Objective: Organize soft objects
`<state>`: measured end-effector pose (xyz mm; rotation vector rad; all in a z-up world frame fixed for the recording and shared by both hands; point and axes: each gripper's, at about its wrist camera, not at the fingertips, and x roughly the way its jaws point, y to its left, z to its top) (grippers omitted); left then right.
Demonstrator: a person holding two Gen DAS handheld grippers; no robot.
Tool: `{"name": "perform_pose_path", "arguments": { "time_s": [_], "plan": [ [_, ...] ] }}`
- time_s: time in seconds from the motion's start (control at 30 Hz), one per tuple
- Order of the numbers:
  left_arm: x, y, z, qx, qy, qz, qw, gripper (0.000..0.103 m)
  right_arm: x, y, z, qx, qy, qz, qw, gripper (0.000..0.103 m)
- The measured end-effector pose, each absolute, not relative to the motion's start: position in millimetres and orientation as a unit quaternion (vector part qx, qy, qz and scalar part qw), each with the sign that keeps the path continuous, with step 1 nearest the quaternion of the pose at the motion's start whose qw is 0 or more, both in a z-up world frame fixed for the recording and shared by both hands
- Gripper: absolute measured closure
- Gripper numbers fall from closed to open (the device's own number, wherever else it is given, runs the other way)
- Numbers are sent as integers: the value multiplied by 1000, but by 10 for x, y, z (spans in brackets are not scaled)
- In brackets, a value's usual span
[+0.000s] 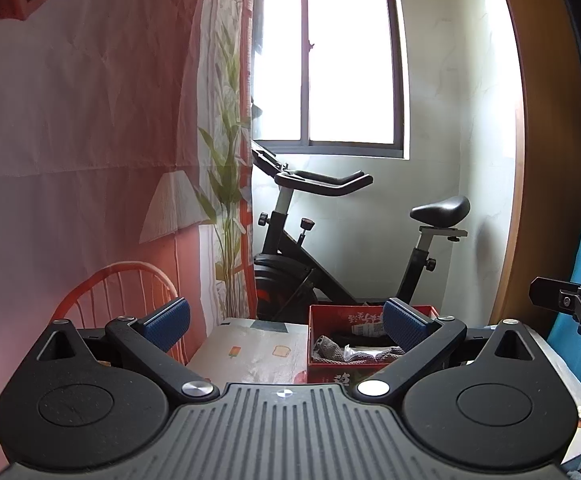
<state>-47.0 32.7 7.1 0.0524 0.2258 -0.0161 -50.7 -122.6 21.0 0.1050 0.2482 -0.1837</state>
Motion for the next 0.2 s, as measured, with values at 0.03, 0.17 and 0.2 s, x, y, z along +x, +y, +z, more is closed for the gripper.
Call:
{"name": "perform_pose_path", "arguments": {
  "time_s": [0.03,0.17,0.2],
  "plan": [
    [-479,319,72,26,112,-9,993,0,-508,-1227,210,52,123,-91,987,0],
    [-484,321,75,26,109,-9,994,0,-508,-1234,210,52,123,-91,987,0],
    [-483,321,75,26,109,-9,994,0,-499,-1223,212,52,123,-92,987,0]
  ]
}}
